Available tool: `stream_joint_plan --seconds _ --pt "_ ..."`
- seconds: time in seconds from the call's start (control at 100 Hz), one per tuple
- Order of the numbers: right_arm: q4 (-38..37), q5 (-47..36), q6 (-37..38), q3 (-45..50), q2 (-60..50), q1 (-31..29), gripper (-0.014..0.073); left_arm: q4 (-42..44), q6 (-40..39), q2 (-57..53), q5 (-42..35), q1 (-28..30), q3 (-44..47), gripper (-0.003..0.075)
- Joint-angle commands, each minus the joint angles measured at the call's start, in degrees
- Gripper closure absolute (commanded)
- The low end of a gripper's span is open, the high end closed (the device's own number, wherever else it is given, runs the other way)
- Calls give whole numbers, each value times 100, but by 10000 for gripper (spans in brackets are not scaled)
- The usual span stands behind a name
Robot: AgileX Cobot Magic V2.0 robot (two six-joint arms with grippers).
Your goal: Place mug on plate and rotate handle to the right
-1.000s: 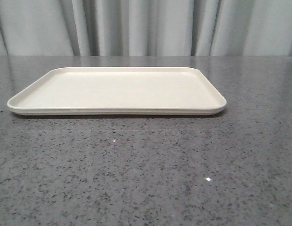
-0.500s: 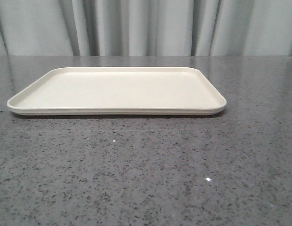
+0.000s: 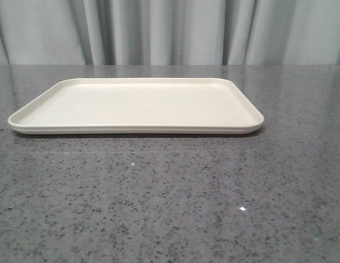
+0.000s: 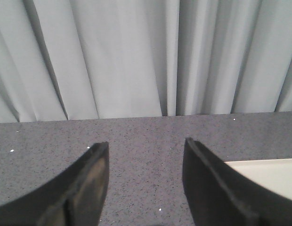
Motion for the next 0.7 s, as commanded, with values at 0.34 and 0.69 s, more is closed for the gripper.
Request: stream_joint_plan --seconds 0.34,0.69 --pt "-372 810 -50 -1280 1123 -5 69 927 -43 1146 1796 -13 -1091 364" --pt "-372 1049 -50 -1280 1317 -5 69 1127 -43 1950 2698 -2 -1080 365"
